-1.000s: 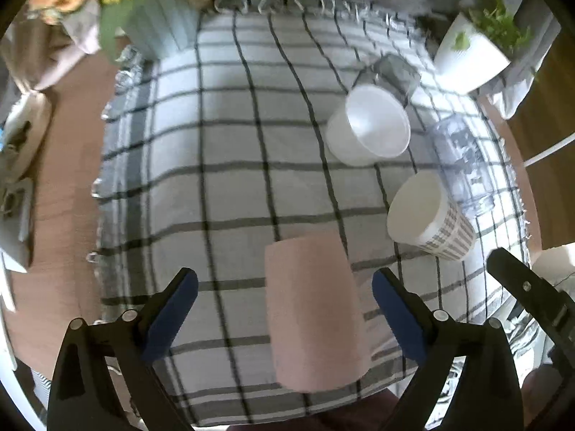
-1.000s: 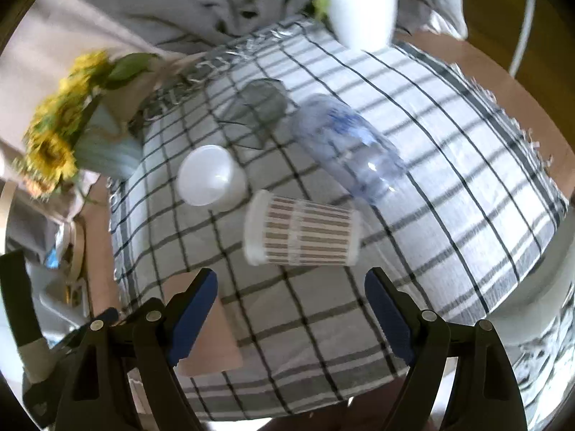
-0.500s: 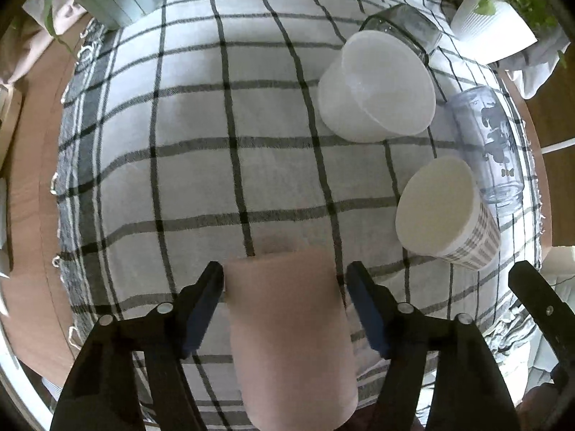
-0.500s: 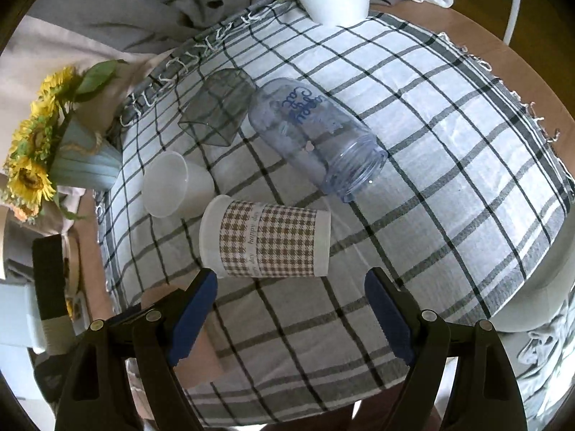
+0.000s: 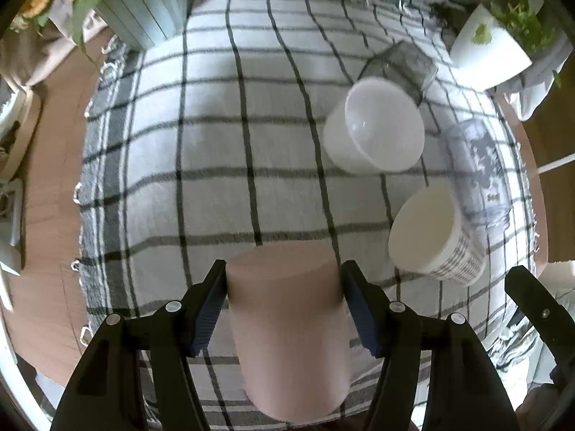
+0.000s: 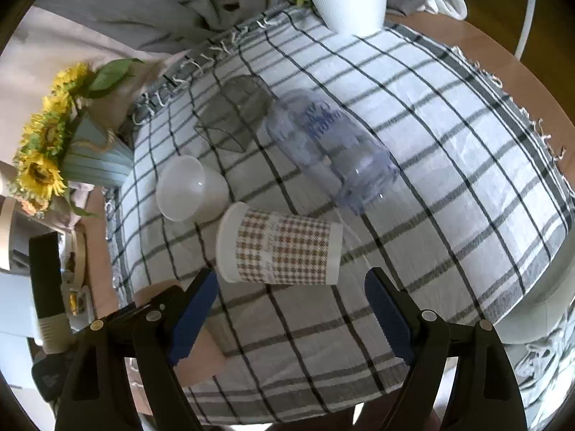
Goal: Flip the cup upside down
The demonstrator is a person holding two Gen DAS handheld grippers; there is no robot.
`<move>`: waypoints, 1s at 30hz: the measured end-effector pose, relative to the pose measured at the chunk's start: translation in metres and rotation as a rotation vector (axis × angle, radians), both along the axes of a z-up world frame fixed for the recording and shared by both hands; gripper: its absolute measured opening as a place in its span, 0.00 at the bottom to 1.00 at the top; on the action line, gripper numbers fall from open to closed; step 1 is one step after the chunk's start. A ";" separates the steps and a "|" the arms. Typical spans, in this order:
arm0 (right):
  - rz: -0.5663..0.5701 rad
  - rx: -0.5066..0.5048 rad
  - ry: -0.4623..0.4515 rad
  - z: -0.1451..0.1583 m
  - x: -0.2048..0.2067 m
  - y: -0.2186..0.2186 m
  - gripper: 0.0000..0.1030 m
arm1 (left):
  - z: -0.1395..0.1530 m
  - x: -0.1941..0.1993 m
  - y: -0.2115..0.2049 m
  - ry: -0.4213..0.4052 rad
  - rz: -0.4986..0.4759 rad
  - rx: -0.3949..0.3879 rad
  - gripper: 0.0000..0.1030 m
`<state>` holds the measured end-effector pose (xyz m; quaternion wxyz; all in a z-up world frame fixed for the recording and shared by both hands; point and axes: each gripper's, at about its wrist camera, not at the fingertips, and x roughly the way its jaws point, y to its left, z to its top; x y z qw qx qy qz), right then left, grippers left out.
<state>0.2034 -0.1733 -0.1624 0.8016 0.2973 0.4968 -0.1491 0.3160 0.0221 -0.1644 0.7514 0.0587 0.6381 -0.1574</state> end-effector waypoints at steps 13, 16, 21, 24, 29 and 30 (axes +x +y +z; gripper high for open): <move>0.077 -0.051 -0.029 0.013 -0.005 0.009 0.82 | 0.019 -0.027 -0.003 -0.148 -0.013 -0.052 0.61; 0.088 -0.055 -0.025 0.013 -0.010 0.010 0.82 | 0.023 -0.039 0.001 -0.168 -0.008 -0.050 0.61; 0.106 -0.061 -0.016 0.010 -0.017 0.010 0.82 | 0.028 -0.060 0.004 -0.189 0.001 -0.047 0.60; 0.119 -0.062 -0.010 0.008 -0.021 0.010 0.82 | 0.029 -0.071 0.005 -0.189 0.000 -0.056 0.60; 0.149 -0.067 0.000 0.004 -0.027 0.010 0.82 | 0.025 -0.087 0.005 -0.180 0.012 -0.056 0.60; 0.158 -0.069 0.001 0.004 -0.029 0.010 0.82 | 0.024 -0.090 0.005 -0.180 0.014 -0.056 0.60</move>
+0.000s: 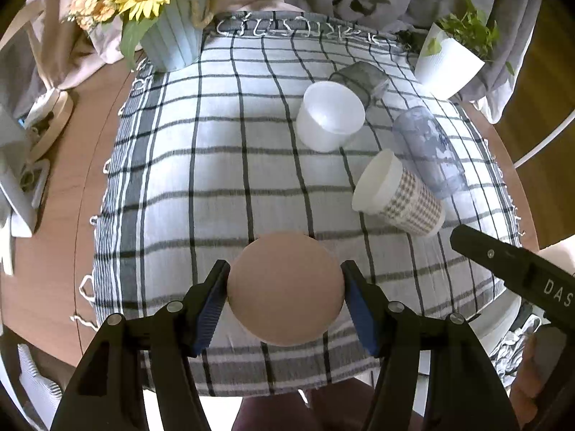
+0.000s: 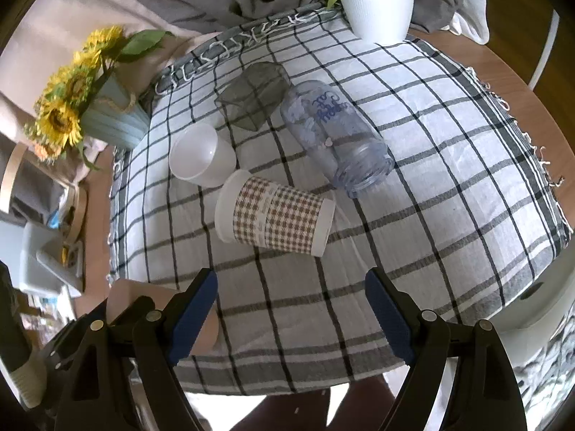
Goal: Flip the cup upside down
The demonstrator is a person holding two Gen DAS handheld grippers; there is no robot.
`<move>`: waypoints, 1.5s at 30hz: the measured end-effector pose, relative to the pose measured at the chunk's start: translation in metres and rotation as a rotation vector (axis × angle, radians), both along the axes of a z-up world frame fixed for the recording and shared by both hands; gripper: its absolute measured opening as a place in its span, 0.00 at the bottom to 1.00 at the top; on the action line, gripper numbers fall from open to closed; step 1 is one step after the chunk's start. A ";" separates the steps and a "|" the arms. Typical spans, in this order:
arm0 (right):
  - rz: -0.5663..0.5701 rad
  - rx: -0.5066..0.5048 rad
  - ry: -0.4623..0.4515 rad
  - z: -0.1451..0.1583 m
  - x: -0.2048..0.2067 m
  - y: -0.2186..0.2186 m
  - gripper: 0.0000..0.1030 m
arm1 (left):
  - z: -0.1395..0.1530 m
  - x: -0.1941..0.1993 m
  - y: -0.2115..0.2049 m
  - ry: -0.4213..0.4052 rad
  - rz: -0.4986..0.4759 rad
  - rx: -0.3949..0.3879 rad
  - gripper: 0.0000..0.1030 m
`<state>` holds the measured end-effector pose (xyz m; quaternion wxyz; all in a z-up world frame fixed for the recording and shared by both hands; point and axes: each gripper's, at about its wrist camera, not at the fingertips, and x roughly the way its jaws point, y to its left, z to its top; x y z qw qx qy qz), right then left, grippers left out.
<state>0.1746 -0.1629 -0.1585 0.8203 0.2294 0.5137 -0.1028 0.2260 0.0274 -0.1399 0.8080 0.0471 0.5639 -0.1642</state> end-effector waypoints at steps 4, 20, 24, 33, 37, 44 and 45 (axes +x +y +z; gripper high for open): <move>0.029 -0.016 0.005 -0.001 -0.003 0.002 0.82 | -0.002 -0.007 -0.001 -0.007 0.012 0.001 0.60; 0.059 -0.038 -0.020 0.002 -0.016 -0.007 0.92 | 0.021 -0.028 0.000 -0.168 0.132 -0.034 0.84; 0.062 -0.047 -0.064 0.014 -0.023 -0.015 0.92 | 0.042 -0.045 0.007 -0.292 0.213 -0.001 0.92; 0.116 -0.171 -0.255 0.069 -0.076 0.005 0.92 | 0.081 -0.103 0.022 -0.417 0.266 0.003 0.98; 0.126 -0.242 -0.318 0.089 -0.108 0.023 0.92 | 0.097 -0.136 0.032 -0.457 0.265 -0.029 1.00; 0.068 -0.300 -0.396 0.112 -0.174 0.041 0.92 | 0.113 -0.185 0.047 -0.520 0.229 -0.013 1.00; 0.057 -0.308 -0.405 0.114 -0.184 0.044 0.92 | 0.114 -0.192 0.048 -0.527 0.220 -0.011 1.00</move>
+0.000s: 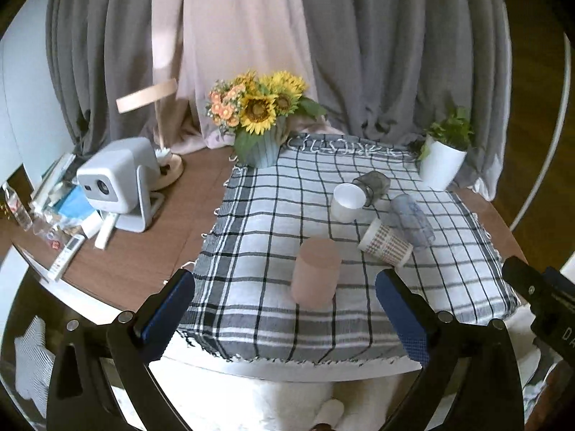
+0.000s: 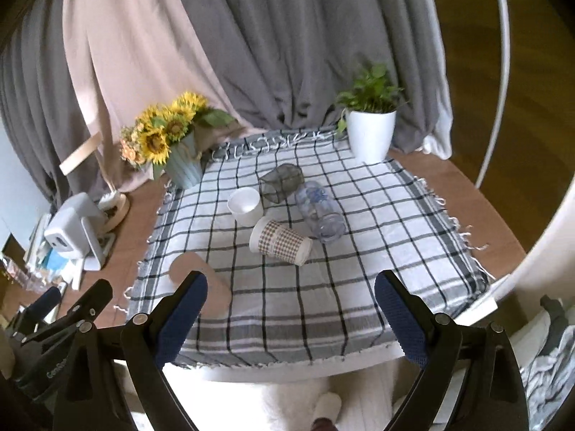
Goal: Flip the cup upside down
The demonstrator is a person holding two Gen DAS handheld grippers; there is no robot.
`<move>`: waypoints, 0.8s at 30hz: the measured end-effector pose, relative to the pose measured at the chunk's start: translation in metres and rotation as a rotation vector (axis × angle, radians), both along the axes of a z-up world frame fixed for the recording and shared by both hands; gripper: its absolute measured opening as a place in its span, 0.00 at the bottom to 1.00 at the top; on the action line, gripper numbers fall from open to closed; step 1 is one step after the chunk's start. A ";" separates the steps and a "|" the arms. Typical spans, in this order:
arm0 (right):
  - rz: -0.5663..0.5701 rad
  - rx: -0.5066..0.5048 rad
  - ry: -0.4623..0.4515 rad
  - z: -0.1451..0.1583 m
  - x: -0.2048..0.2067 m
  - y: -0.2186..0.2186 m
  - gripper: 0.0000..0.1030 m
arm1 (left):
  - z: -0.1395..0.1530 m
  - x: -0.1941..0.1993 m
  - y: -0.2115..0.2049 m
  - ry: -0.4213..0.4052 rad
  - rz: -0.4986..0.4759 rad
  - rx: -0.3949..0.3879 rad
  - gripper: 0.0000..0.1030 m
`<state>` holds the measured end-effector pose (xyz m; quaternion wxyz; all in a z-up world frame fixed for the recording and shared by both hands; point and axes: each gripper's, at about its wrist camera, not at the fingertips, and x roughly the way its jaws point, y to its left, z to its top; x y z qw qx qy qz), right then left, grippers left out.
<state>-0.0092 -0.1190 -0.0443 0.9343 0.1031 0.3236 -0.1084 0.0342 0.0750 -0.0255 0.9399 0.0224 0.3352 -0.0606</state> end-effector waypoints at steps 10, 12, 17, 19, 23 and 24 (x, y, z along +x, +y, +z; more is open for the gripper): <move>-0.021 -0.006 -0.062 0.010 -0.065 0.014 0.92 | 0.016 -0.061 0.006 -0.066 -0.013 0.026 1.00; -0.012 -0.006 -0.064 0.009 -0.073 0.015 0.92 | 0.017 -0.070 0.006 -0.073 -0.007 0.022 1.00; 0.029 -0.017 -0.074 0.011 -0.088 0.014 0.92 | 0.017 -0.085 0.000 -0.056 -0.017 0.008 1.00; 0.041 -0.019 -0.078 0.011 -0.092 0.012 0.92 | 0.015 -0.089 -0.003 -0.048 -0.028 -0.001 1.00; 0.048 -0.027 -0.088 0.012 -0.101 0.010 0.92 | 0.014 -0.097 -0.006 -0.046 -0.026 -0.006 1.00; 0.049 -0.025 -0.089 0.012 -0.103 0.009 0.92 | 0.014 -0.098 -0.007 -0.049 -0.025 -0.003 1.00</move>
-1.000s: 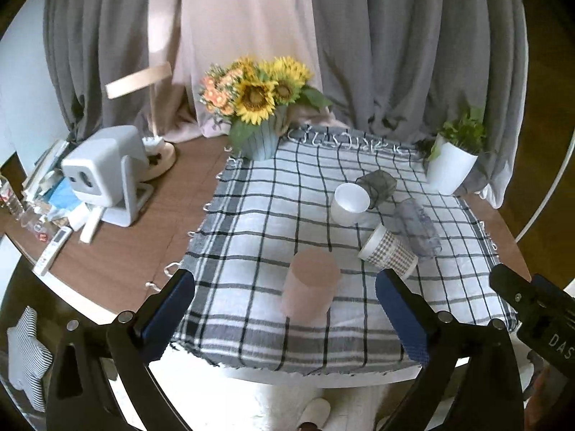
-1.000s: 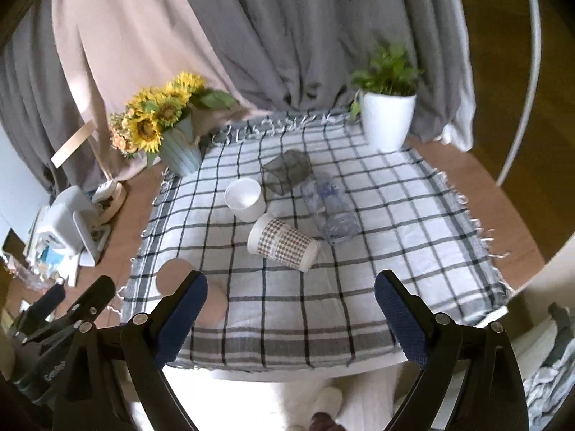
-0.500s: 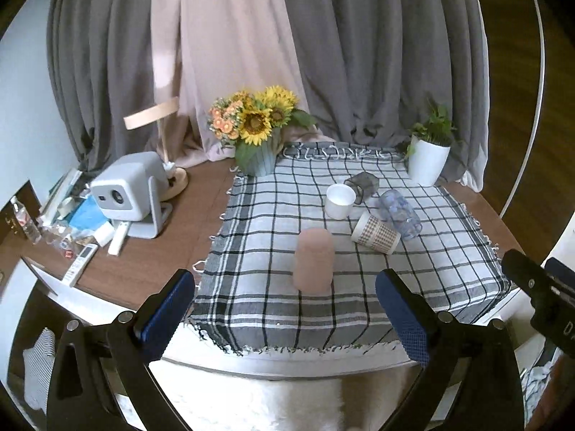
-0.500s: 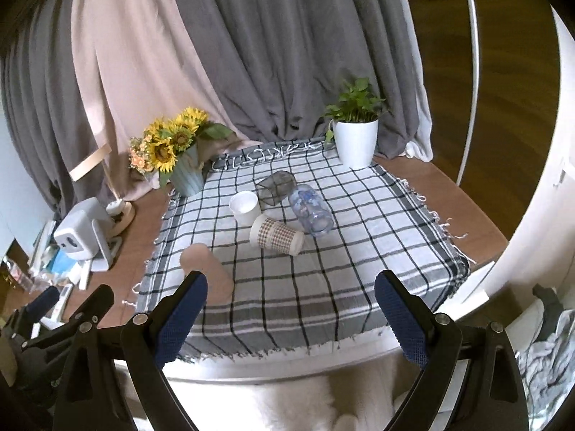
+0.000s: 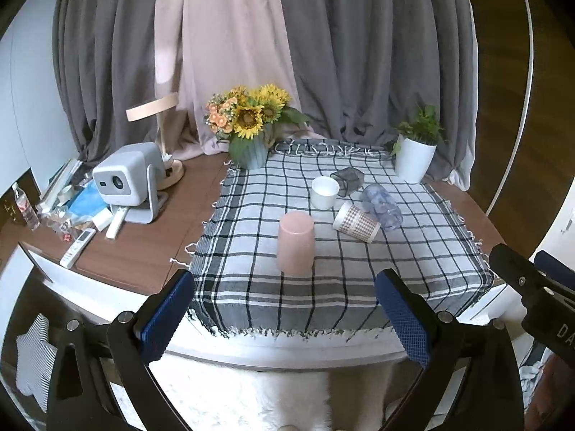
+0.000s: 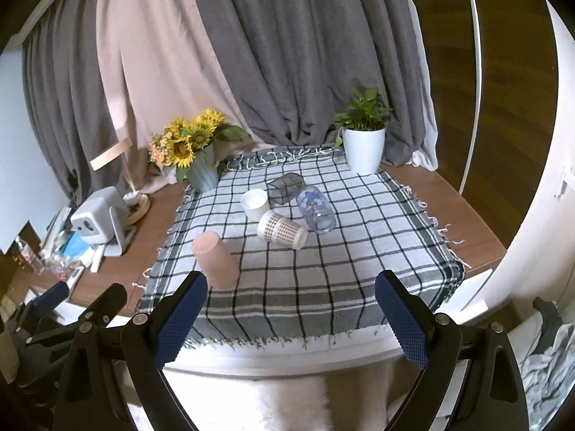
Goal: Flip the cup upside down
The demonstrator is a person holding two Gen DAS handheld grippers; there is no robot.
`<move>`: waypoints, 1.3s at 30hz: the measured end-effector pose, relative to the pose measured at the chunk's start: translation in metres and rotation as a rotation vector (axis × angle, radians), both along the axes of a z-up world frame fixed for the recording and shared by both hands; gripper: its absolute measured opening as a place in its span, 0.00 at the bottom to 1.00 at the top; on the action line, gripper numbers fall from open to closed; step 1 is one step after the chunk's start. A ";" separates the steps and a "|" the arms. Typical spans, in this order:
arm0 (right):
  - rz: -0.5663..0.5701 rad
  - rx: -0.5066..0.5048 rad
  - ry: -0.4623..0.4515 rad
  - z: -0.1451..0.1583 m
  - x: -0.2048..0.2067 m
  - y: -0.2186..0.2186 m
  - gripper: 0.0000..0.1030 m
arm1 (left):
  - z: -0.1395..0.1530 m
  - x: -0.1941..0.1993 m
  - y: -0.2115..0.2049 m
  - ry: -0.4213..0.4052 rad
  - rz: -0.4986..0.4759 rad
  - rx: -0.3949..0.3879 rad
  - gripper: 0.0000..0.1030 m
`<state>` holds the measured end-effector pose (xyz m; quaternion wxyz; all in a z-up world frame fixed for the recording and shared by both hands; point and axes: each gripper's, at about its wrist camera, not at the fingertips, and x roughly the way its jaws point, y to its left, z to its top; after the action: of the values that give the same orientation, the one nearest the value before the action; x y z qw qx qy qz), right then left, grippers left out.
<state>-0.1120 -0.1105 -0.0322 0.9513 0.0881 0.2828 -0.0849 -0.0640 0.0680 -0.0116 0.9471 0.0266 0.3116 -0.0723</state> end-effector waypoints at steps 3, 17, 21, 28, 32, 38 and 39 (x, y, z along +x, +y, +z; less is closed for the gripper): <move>-0.007 0.000 -0.001 0.000 -0.003 -0.001 0.92 | 0.001 -0.004 -0.003 -0.007 -0.001 0.006 1.00; -0.008 -0.001 -0.005 0.002 -0.012 -0.007 0.92 | 0.001 -0.006 -0.007 -0.010 -0.013 -0.002 1.00; -0.010 -0.004 -0.007 0.002 -0.012 -0.007 0.92 | 0.002 -0.005 -0.008 -0.009 -0.016 -0.003 1.00; -0.013 -0.008 -0.003 0.003 -0.010 -0.009 0.92 | 0.002 -0.004 -0.010 -0.010 -0.015 -0.001 1.00; -0.015 -0.008 -0.003 0.003 -0.010 -0.008 0.92 | 0.002 -0.004 -0.010 -0.006 -0.018 -0.002 1.00; -0.013 -0.009 -0.004 0.003 -0.009 -0.010 0.92 | 0.004 -0.001 -0.013 -0.009 -0.026 0.003 1.00; -0.011 -0.009 -0.003 0.003 -0.009 -0.010 0.92 | 0.005 0.000 -0.013 -0.010 -0.028 0.004 1.00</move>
<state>-0.1212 -0.1207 -0.0292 0.9517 0.0856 0.2804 -0.0914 -0.0636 0.0546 -0.0070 0.9475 0.0332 0.3065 -0.0848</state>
